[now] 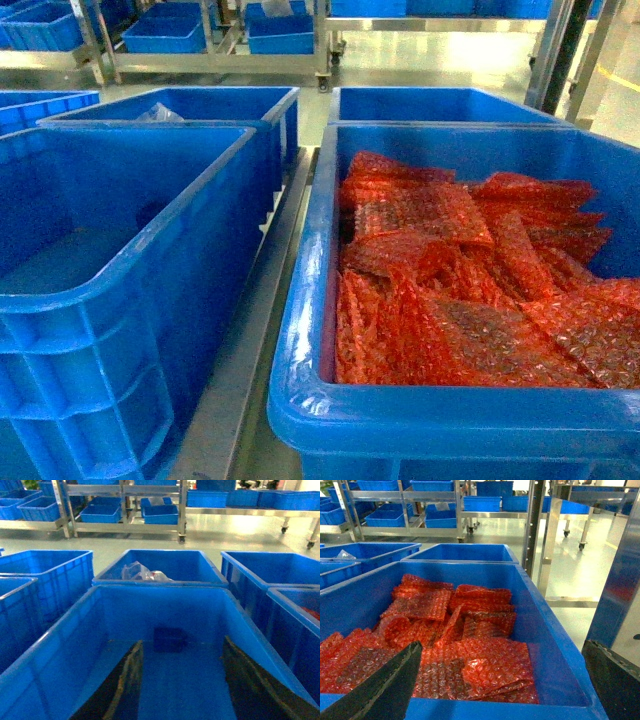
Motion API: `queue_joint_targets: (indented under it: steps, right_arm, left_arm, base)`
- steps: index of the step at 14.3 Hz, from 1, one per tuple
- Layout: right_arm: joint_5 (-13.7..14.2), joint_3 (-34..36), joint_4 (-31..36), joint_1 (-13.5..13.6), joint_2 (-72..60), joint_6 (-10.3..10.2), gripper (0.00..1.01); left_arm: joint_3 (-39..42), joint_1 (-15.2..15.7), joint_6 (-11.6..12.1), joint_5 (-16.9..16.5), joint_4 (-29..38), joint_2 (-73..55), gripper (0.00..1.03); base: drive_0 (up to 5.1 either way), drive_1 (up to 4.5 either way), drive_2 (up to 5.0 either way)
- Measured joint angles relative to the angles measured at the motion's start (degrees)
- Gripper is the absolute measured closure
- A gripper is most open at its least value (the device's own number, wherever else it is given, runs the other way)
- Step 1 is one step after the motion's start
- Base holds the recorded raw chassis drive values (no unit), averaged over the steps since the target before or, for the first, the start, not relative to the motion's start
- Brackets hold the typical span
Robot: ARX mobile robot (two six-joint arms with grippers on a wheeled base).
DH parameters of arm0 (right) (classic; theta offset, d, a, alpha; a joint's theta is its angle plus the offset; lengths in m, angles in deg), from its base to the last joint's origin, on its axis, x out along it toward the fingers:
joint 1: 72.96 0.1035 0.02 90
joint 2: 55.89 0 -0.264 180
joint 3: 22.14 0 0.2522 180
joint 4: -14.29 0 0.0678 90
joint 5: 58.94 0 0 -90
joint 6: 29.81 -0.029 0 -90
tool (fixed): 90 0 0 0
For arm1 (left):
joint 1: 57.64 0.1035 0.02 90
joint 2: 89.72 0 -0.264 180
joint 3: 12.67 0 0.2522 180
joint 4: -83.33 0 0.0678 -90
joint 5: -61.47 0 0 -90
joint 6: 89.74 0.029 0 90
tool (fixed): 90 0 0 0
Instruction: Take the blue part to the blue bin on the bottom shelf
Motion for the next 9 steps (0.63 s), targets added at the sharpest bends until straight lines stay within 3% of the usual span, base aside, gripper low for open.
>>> queue_joint_targets:
  steps: [3,4,9]
  right_arm:
    - [0.0,0.0,0.02,0.0,0.0,0.0,0.03]
    - [0.0,0.0,0.0,0.0,0.0,0.0,0.03]
    - [0.02,0.0,0.0,0.0,0.0,0.0,0.03]
  left_arm:
    - [6.56,-0.37,0.02,-0.42,0.31,6.4,0.93]
    - [8.28,-0.28,0.07,-0.37,-0.22,8.48,1.01]
    - [13.99,-0.28,0.13,-0.42,-5.03,18.93,1.01]
  base:
    - [0.0,0.0,0.0]
    - [0.0,0.0,0.0]
    - [0.0,0.0,0.0]
